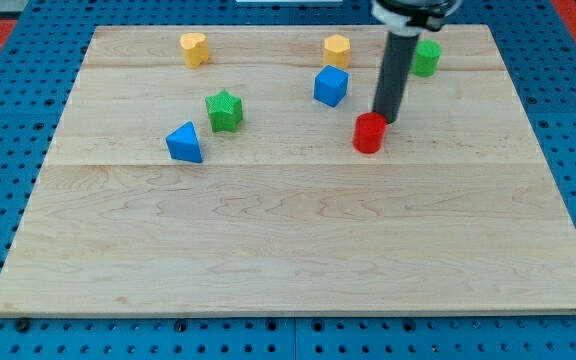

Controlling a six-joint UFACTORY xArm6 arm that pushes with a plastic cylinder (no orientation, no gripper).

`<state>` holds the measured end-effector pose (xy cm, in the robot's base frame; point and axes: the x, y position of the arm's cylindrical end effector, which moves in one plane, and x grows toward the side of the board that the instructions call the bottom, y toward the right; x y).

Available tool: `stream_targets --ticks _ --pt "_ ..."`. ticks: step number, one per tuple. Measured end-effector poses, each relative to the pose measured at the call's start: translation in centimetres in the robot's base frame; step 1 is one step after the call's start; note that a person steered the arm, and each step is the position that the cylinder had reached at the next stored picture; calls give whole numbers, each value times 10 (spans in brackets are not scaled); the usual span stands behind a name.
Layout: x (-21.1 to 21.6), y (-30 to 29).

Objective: Push the blue triangle towards the red circle

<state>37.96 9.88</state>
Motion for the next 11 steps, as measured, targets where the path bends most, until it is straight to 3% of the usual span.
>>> stream_targets --ticks 1,2,3,4,5,6,8,10,11 --pt "17 30" --pt "62 53" --pt "109 -61" --pt "103 -212" --pt "55 -307" --pt "35 -266" --pt "53 -144" --pt "94 -150" --pt "88 -75"
